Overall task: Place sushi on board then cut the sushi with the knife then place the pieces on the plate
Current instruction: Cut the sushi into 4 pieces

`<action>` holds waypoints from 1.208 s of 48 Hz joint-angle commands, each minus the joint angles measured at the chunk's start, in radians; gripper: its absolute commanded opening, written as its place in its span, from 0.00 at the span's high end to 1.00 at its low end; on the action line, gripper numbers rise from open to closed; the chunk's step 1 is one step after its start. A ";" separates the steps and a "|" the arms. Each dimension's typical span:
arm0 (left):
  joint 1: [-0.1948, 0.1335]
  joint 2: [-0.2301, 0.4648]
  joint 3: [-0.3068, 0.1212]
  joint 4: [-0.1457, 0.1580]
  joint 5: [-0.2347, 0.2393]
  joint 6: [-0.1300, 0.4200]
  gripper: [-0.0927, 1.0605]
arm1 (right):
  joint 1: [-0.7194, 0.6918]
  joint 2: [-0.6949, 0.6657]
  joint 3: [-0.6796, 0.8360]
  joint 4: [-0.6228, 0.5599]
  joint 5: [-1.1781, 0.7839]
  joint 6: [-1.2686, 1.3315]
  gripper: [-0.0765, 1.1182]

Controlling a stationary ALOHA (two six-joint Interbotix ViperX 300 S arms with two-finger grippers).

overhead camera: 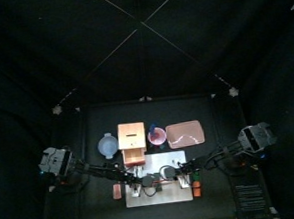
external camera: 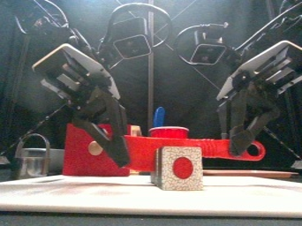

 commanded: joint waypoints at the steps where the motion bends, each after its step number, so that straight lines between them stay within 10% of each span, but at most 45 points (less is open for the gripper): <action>1: -0.009 -0.058 -0.026 0.005 -0.012 0.008 0.58 | -0.005 -0.061 -0.028 -0.006 -0.003 -0.002 0.61; 58: -0.052 -0.046 -0.063 -0.026 -0.071 0.006 0.58 | 0.061 -0.120 -0.023 0.049 0.028 0.000 0.61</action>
